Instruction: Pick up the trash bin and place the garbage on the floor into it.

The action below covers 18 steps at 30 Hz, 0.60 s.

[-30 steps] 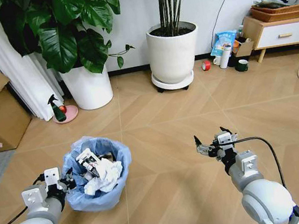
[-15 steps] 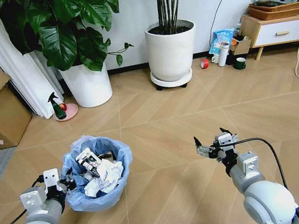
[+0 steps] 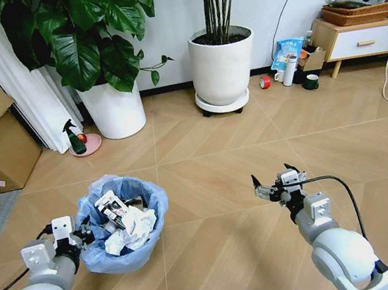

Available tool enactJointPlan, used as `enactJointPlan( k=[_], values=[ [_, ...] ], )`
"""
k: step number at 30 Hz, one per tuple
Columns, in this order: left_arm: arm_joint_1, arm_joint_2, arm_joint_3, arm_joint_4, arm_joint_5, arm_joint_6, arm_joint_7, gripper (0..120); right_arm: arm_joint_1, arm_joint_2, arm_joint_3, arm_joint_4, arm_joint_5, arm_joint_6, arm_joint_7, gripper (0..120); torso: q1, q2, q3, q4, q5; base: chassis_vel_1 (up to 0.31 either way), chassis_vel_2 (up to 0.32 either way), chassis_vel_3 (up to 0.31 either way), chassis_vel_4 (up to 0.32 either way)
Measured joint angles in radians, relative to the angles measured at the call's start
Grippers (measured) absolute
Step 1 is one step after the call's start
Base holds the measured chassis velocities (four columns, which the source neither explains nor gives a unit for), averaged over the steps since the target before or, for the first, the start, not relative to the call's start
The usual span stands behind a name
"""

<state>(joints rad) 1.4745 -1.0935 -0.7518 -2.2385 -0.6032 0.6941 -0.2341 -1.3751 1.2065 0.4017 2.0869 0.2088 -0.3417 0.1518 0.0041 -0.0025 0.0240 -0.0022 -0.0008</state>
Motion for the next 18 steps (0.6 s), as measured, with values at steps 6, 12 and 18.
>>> enactJointPlan(
  k=[6,12,18],
  values=[
    [-0.002,-0.001,0.005,-0.024,-0.022,0.002,-0.011,0,0.03,0.02,0.012,-0.022,-0.006,0.008,-0.002,100,0.0,0.0,0.0,0.0,0.0,0.0,0.0,0.0,0.0],
    [-0.002,0.005,-0.002,-0.026,-0.073,0.009,-0.024,0,0.02,0.049,0.021,-0.04,-0.038,0.015,-0.001,100,0.0,0.0,0.0,0.0,-0.0003,0.0,0.0,0.0,0.0],
    [-0.03,-0.006,0.009,0.025,-0.057,0.006,0.018,0,0.031,0.084,0.018,-0.081,-0.09,0.042,-0.001,100,0.0,0.0,0.0,0.0,-0.0007,0.0,0.0,0.0,0.0]
  ],
)
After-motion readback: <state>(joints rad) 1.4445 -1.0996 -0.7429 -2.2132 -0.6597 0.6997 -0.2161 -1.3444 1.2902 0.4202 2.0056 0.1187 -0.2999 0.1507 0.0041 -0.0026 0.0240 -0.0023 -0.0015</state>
